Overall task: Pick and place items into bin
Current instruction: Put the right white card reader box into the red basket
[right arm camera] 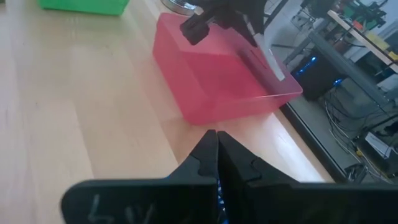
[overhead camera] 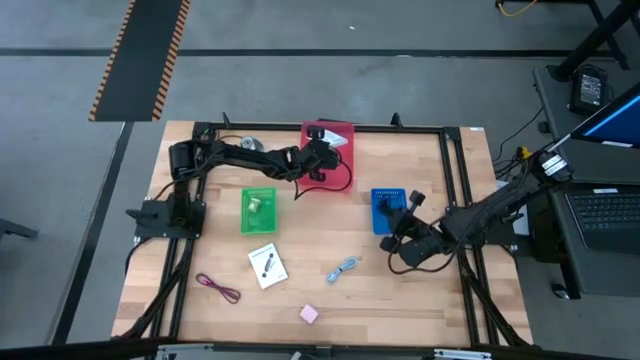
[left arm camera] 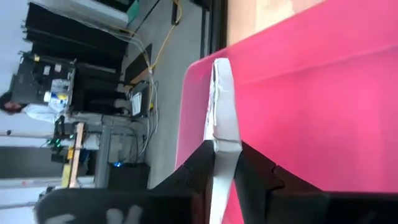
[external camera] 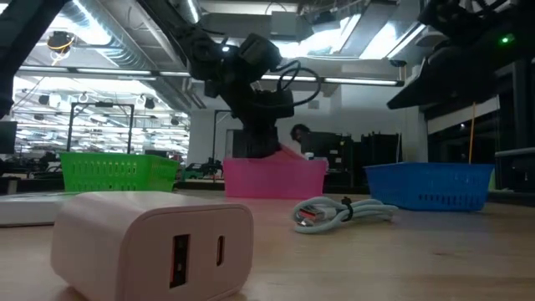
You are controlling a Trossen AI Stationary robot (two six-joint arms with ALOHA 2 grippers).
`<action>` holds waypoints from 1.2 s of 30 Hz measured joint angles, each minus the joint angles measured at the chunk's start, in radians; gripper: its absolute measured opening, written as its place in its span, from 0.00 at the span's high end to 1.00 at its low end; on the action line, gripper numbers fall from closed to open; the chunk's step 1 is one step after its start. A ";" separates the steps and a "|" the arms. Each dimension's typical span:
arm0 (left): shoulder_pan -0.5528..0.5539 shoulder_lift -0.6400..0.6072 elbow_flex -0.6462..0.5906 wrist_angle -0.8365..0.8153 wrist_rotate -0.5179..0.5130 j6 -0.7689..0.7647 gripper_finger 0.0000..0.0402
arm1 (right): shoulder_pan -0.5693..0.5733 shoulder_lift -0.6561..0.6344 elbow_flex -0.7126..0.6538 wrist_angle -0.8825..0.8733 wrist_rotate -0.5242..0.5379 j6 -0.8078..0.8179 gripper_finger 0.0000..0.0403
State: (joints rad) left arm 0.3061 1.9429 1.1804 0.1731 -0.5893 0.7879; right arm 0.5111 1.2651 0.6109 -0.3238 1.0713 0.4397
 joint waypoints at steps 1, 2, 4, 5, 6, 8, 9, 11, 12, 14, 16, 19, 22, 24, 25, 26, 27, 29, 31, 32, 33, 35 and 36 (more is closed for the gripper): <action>0.000 0.002 0.000 0.000 0.004 0.000 0.88 | -0.006 0.000 0.000 0.004 0.000 -0.001 1.00; 0.000 0.004 0.000 -0.005 0.005 0.000 0.87 | -0.012 0.000 0.000 0.011 0.000 -0.002 1.00; 0.000 0.005 0.000 -0.004 0.010 -0.004 0.86 | -0.026 0.000 0.000 0.024 0.000 -0.003 1.00; 0.001 0.005 0.000 -0.002 0.018 -0.006 0.86 | -0.033 0.000 0.000 0.028 0.000 -0.004 1.00; 0.002 0.005 0.000 -0.002 0.032 -0.006 0.86 | -0.039 0.000 0.000 0.037 0.000 -0.006 1.00; 0.004 0.005 0.000 -0.004 0.060 0.002 0.86 | -0.050 0.000 0.000 0.061 0.000 -0.024 1.00; 0.004 0.005 0.000 -0.003 0.074 0.007 0.86 | -0.054 0.000 0.000 0.078 0.000 -0.038 1.00; 0.008 0.005 0.000 -0.003 0.094 0.007 0.86 | -0.060 0.000 0.000 0.120 0.000 -0.078 1.00; 0.010 0.005 0.000 -0.004 0.099 0.004 0.85 | -0.062 0.000 0.000 0.142 -0.001 -0.099 1.00; 0.018 0.005 0.000 -0.004 0.098 -0.017 0.84 | -0.063 0.000 0.000 0.179 -0.004 -0.139 1.00; 0.026 0.005 0.000 -0.004 0.097 -0.036 0.81 | -0.063 0.000 0.000 0.209 -0.023 -0.175 1.00; 0.035 0.005 0.000 -0.004 0.090 -0.045 0.77 | -0.063 0.000 0.000 0.232 -0.054 -0.203 1.00; 0.037 0.005 0.000 -0.004 0.087 -0.058 0.72 | -0.063 0.000 0.000 0.237 -0.070 -0.210 1.00; 0.037 0.005 0.000 -0.004 0.086 -0.068 0.69 | -0.063 0.000 0.000 0.238 -0.079 -0.211 1.00; 0.037 0.005 0.000 -0.004 0.087 -0.068 0.68 | -0.063 0.000 0.000 0.238 -0.079 -0.212 1.00; 0.036 0.005 0.000 -0.004 0.088 -0.069 0.67 | -0.063 0.000 0.000 0.239 -0.079 -0.212 1.00; 0.036 0.005 0.000 -0.004 0.097 -0.073 0.66 | -0.063 0.000 0.000 0.239 -0.079 -0.212 1.00; 0.037 0.005 0.000 -0.008 0.135 -0.098 0.65 | -0.063 0.000 0.000 0.239 -0.080 -0.212 1.00; 0.037 0.005 0.000 -0.007 0.165 -0.122 0.65 | -0.063 0.000 0.000 0.241 -0.082 -0.210 1.00; 0.037 0.004 0.000 -0.007 0.167 -0.124 0.65 | -0.063 0.000 0.000 0.245 -0.083 -0.210 1.00; 0.037 0.004 0.000 -0.006 0.164 -0.124 0.65 | -0.063 0.000 0.000 0.252 -0.091 -0.211 1.00; 0.037 0.004 0.000 -0.005 0.157 -0.131 0.65 | -0.063 0.000 0.000 0.259 -0.125 -0.212 1.00; 0.037 0.004 0.000 -0.005 0.155 -0.137 0.65 | -0.063 0.000 0.000 0.260 -0.148 -0.212 1.00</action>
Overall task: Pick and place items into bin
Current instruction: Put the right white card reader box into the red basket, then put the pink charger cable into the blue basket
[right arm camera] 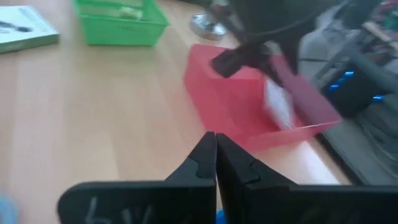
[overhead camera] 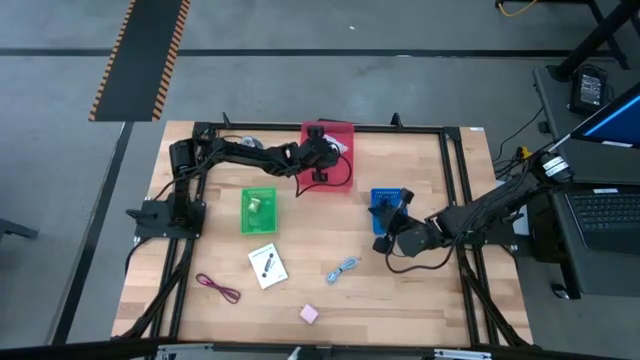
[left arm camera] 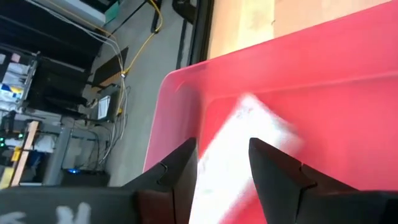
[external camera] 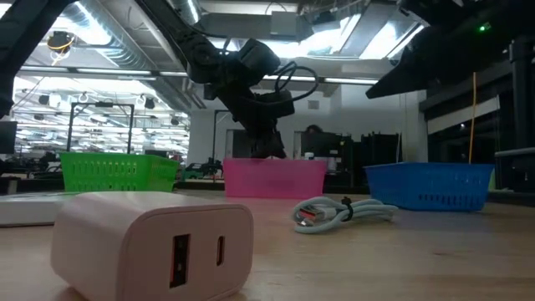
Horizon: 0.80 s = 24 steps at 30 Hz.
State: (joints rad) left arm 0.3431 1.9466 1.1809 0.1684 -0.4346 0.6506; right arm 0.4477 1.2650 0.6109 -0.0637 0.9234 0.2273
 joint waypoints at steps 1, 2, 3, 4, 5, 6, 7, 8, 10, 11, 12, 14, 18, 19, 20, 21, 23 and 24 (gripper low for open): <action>0.000 0.000 0.000 0.000 -0.001 -0.003 0.65 | 0.000 0.000 0.000 0.002 -0.018 0.000 1.00; 0.000 -0.001 0.000 0.000 -0.006 -0.003 0.65 | 0.000 0.000 0.000 0.002 -0.029 -0.001 1.00; 0.000 -0.001 0.000 0.000 -0.013 -0.002 0.65 | 0.000 0.000 0.000 0.002 -0.035 -0.001 1.00; 0.000 -0.001 0.000 0.000 -0.022 0.003 0.64 | 0.000 0.000 0.000 0.002 -0.036 -0.001 1.00; 0.000 -0.001 0.000 0.000 -0.033 0.008 0.64 | 0.000 0.000 0.000 0.004 -0.036 -0.001 1.00; -0.003 -0.002 0.000 0.000 -0.046 0.019 0.64 | 0.000 0.000 0.000 0.008 -0.035 -0.001 1.00; -0.007 -0.006 0.000 -0.002 -0.056 0.030 0.64 | 0.000 0.000 0.000 0.009 -0.035 -0.001 1.00; -0.012 -0.014 0.000 -0.004 -0.063 0.038 0.64 | 0.000 0.000 0.000 0.010 -0.035 -0.001 1.00; -0.029 -0.038 0.000 0.001 -0.065 0.057 0.64 | 0.000 0.000 0.000 0.010 -0.035 -0.001 1.00; -0.038 -0.055 0.000 -0.004 -0.063 0.063 0.64 | 0.000 0.000 0.000 0.011 -0.035 -0.001 1.00; -0.050 -0.071 0.000 -0.004 -0.063 0.069 0.64 | 0.000 0.000 0.000 0.011 -0.035 -0.001 1.00; -0.074 -0.115 0.000 -0.027 -0.064 0.077 0.65 | 0.000 0.000 0.000 0.013 -0.035 -0.005 1.00; -0.129 -0.237 0.000 -0.131 -0.069 0.062 0.67 | 0.000 0.000 0.000 0.017 -0.035 -0.038 1.00; -0.146 -0.268 0.000 -0.163 -0.070 0.050 0.67 | 0.000 0.000 0.000 0.022 -0.035 -0.047 1.00; -0.161 -0.303 0.000 -0.206 -0.070 0.034 0.68 | 0.000 0.000 0.000 0.024 -0.035 -0.051 1.00; -0.176 -0.338 0.000 -0.255 -0.071 0.016 0.69 | 0.000 0.000 0.000 0.024 -0.035 -0.052 1.00; -0.209 -0.408 0.000 -0.341 -0.078 -0.032 0.70 | 0.000 0.000 0.000 0.024 -0.035 -0.051 1.00; -0.225 -0.441 0.000 -0.387 -0.081 -0.062 0.71 | 0.000 0.000 0.000 0.024 -0.035 -0.051 1.00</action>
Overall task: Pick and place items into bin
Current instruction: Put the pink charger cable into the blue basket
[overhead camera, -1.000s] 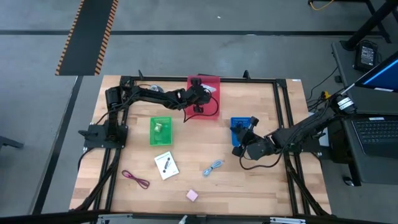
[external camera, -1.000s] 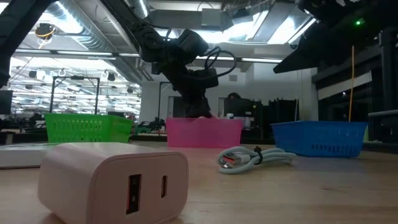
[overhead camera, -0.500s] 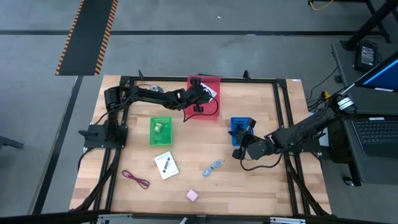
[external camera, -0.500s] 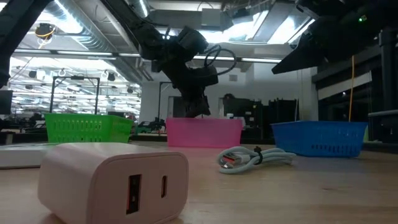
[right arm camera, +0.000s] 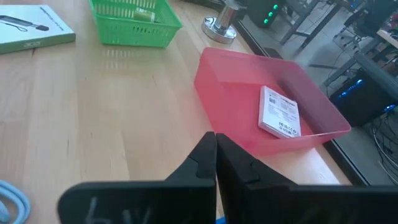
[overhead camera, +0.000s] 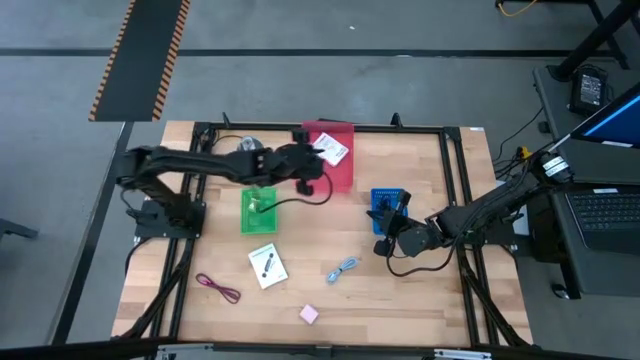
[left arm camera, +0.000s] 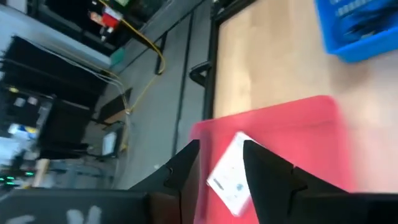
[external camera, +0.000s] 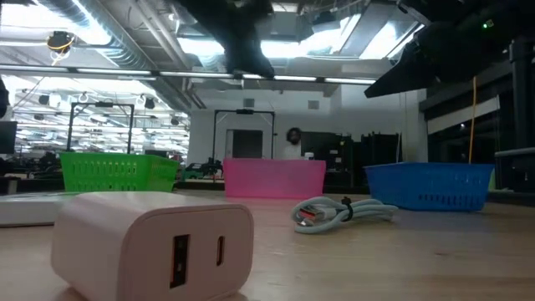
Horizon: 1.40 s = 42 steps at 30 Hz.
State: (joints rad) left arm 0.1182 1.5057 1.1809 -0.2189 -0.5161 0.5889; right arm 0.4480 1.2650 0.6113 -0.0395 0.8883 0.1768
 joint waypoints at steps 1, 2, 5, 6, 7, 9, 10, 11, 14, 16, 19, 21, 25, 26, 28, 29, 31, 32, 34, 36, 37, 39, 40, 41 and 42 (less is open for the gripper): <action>-0.017 -0.032 0.000 -0.049 -0.003 -0.033 0.73 | 0.000 0.000 0.000 0.000 0.000 0.000 1.00; -0.035 -0.062 0.000 -0.091 -0.008 -0.066 0.74 | 0.000 0.000 0.000 0.000 0.000 -0.001 1.00; -0.091 -0.143 0.000 -0.210 -0.011 -0.170 0.77 | 0.000 0.000 0.000 0.000 0.000 -0.002 1.00; -0.112 -0.165 0.000 -0.245 -0.011 -0.205 0.78 | 0.000 0.000 0.000 0.000 0.000 -0.002 1.00; -0.134 -0.183 0.000 -0.280 -0.011 -0.236 0.79 | 0.000 0.000 0.000 0.000 0.000 -0.002 1.00; -0.179 -0.214 0.000 -0.349 -0.010 -0.283 0.81 | 0.000 0.000 0.000 0.000 0.000 -0.002 1.00; -0.203 -0.222 0.000 -0.377 -0.011 -0.301 0.83 | 0.000 0.000 0.000 0.000 0.000 -0.002 1.00; -0.227 -0.228 0.000 -0.404 -0.010 -0.315 0.84 | 0.000 0.000 0.000 0.001 0.000 -0.002 1.00; -0.299 -0.232 0.000 -0.485 -0.009 -0.348 0.89 | 0.000 0.000 0.000 0.018 0.000 -0.003 1.00; -0.344 -0.232 0.000 -0.536 -0.003 -0.370 0.93 | 0.000 0.000 0.000 0.033 0.000 -0.024 1.00; -0.408 -0.231 0.000 -0.592 0.022 -0.432 0.98 | 0.000 0.000 0.000 0.065 0.001 -0.087 1.00; -0.447 -0.230 0.000 -0.621 0.041 -0.505 0.99 | 0.000 0.000 0.000 0.103 0.000 -0.129 1.00; -0.519 -0.230 0.000 -0.677 0.099 -0.682 0.99 | -0.001 0.000 0.000 0.164 0.000 -0.185 1.00; -0.538 -0.230 0.000 -0.696 0.118 -0.736 0.99 | -0.001 0.000 0.000 0.172 0.001 -0.199 1.00; -0.576 -0.222 0.000 -0.741 0.153 -0.851 1.00 | -0.001 0.000 0.000 0.183 0.001 -0.215 1.00; -0.596 -0.217 0.000 -0.767 0.166 -0.914 1.00 | -0.002 0.000 0.000 0.183 0.001 -0.215 1.00; -0.634 -0.203 0.000 -0.807 0.193 -1.034 0.99 | -0.008 0.000 0.000 0.183 0.000 -0.215 1.00; -0.652 -0.193 0.000 -0.819 0.209 -1.087 0.99 | -0.013 0.000 0.000 0.185 0.001 -0.212 1.00; -0.689 -0.170 0.000 -0.835 0.243 -1.182 1.00 | -0.024 0.000 0.000 0.187 0.001 -0.210 1.00; -0.724 -0.147 0.000 -0.847 0.278 -1.268 1.00 | -0.034 0.000 0.000 0.187 0.001 -0.208 1.00; -0.741 -0.135 0.000 -0.855 0.297 -1.311 0.99 | -0.039 0.000 0.000 0.187 0.000 -0.208 1.00; -0.772 -0.108 0.000 -0.882 0.339 -1.400 0.99 | -0.047 0.000 0.000 0.187 0.001 -0.208 1.00; -0.785 -0.097 0.000 -0.898 0.353 -1.442 0.99 | -0.051 0.000 0.000 0.187 0.000 -0.208 1.00; -0.799 -0.087 0.000 -0.909 0.359 -1.479 0.99 | -0.053 0.000 0.000 0.187 0.000 -0.206 1.00; -0.812 -0.076 0.000 -0.915 0.360 -1.509 0.99 | -0.055 0.000 0.000 0.187 0.000 -0.204 1.00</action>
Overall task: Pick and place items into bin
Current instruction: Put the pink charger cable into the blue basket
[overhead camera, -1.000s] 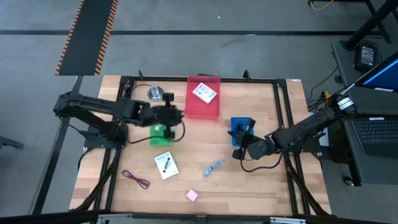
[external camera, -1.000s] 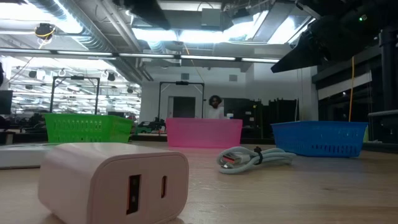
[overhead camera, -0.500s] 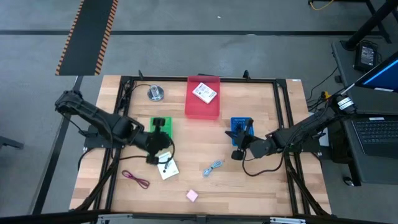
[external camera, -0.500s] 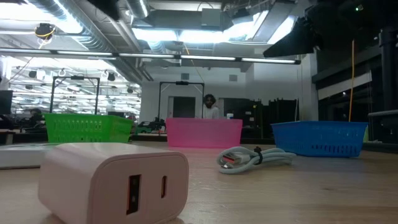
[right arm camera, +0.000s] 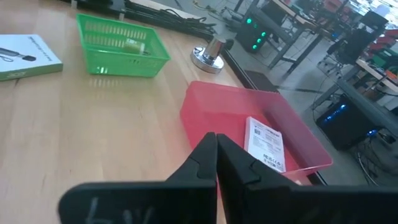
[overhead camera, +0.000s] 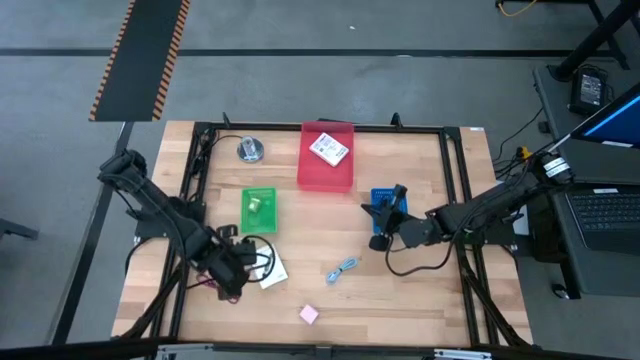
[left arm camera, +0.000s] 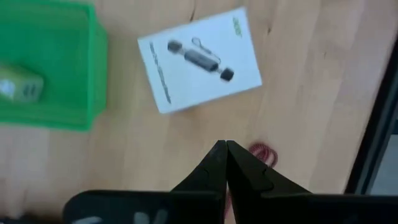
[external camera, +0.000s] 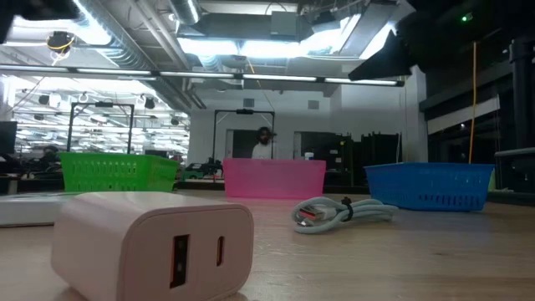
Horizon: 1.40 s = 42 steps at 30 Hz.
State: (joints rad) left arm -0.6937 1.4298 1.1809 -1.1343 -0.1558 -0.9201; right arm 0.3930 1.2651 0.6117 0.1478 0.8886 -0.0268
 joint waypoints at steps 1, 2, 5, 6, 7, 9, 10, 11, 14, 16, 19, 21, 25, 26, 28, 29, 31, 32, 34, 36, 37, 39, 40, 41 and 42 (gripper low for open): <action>-0.012 0.011 0.000 -0.001 -0.002 -0.025 0.99 | 0.000 0.000 0.000 0.000 0.000 0.000 1.00; -0.023 0.022 0.000 0.001 -0.006 -0.045 0.99 | 0.000 0.000 0.000 0.000 0.000 -0.001 1.00; -0.049 0.053 0.000 0.001 -0.018 -0.098 0.98 | 0.000 0.000 0.000 0.000 0.000 -0.006 1.00; -0.057 0.065 0.000 0.001 -0.025 -0.114 0.98 | -0.001 0.000 0.000 0.000 0.000 -0.009 1.00; -0.065 0.076 0.000 0.002 -0.031 -0.127 0.97 | -0.004 0.000 0.000 0.003 0.000 -0.018 1.00; -0.077 0.098 0.000 0.004 -0.039 -0.155 0.95 | -0.010 0.000 0.000 0.007 0.000 -0.038 1.00; -0.083 0.111 0.000 0.004 -0.041 -0.168 0.93 | -0.015 0.000 0.000 0.010 0.000 -0.053 1.00; -0.089 0.123 0.000 0.004 -0.041 -0.181 0.92 | -0.020 0.000 0.000 0.015 0.000 -0.060 1.00; -0.103 0.159 0.000 0.005 -0.040 -0.226 0.87 | -0.041 0.000 0.000 0.022 0.000 -0.066 1.00; -0.110 0.185 0.000 0.005 -0.040 -0.247 0.83 | -0.057 0.000 0.000 0.021 -0.001 -0.068 1.00; -0.118 0.219 0.000 0.005 -0.030 -0.260 0.77 | -0.077 0.000 0.000 0.021 -0.028 -0.068 1.00; -0.121 0.242 0.000 0.005 -0.023 -0.270 0.73 | -0.088 0.000 0.000 0.021 -0.069 -0.069 1.00; -0.131 0.281 0.000 0.005 0.032 -0.272 0.66 | -0.105 0.000 0.000 0.021 -0.132 -0.069 1.00; -0.135 0.289 0.000 0.005 0.055 -0.272 0.64 | -0.106 0.000 0.000 0.021 -0.137 -0.069 1.00; -0.144 0.304 0.000 0.005 0.097 -0.272 0.63 | -0.106 0.000 0.000 0.021 -0.154 -0.069 1.00; -0.149 0.312 0.000 0.005 0.110 -0.272 0.62 | -0.106 0.000 0.000 0.020 -0.159 -0.069 1.00; -0.161 0.329 0.000 0.008 0.121 -0.272 0.62 | -0.106 0.000 0.000 0.020 -0.173 -0.069 1.00; -0.167 0.336 0.000 0.010 0.122 -0.272 0.62 | -0.106 0.000 0.000 0.020 -0.179 -0.069 1.00; -0.177 0.353 0.000 0.013 0.122 -0.272 0.62 | -0.106 0.000 0.000 0.020 -0.180 -0.069 1.00; -0.184 0.368 0.000 0.016 0.122 -0.272 0.62 | -0.106 0.000 0.000 0.019 -0.180 -0.069 1.00; -0.186 0.375 0.000 0.016 0.122 -0.272 0.62 | -0.106 0.000 0.000 0.019 -0.180 -0.069 1.00; -0.190 0.388 0.000 0.017 0.123 -0.272 0.62 | -0.106 0.000 0.000 0.020 -0.184 -0.062 1.00; -0.190 0.395 0.000 0.019 0.123 -0.272 0.62 | -0.106 0.000 0.000 0.019 -0.185 -0.060 1.00; -0.190 0.402 0.000 0.022 0.123 -0.272 0.62 | -0.106 0.000 0.000 0.019 -0.186 -0.058 1.00; -0.190 0.408 0.000 0.031 0.123 -0.272 0.62 | -0.106 0.000 0.000 0.019 -0.186 -0.057 1.00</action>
State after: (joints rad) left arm -0.8832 1.8380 1.1808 -1.1036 -0.0330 -1.1919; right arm 0.2871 1.2651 0.6113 0.1673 0.7025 -0.0836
